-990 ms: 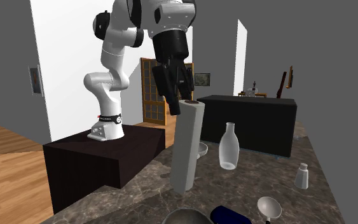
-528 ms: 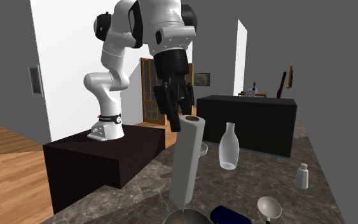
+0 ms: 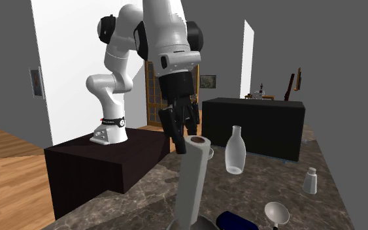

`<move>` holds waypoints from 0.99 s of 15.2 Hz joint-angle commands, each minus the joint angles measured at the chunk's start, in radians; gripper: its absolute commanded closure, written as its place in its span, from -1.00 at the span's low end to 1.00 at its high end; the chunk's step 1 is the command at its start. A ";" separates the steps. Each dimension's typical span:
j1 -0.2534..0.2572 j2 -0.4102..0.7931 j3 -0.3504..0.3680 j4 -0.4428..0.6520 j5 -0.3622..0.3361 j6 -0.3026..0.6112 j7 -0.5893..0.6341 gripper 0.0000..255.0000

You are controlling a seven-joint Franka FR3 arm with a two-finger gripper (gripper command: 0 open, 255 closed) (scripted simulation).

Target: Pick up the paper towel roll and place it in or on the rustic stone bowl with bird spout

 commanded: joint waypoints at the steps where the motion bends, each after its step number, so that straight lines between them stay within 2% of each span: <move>1: -0.001 0.007 0.003 -0.015 0.005 0.022 -0.007 1.00; 8: -0.006 0.049 0.015 -0.044 0.024 0.091 -0.024 1.00; 15: -0.007 0.052 0.016 -0.045 0.025 0.096 -0.026 1.00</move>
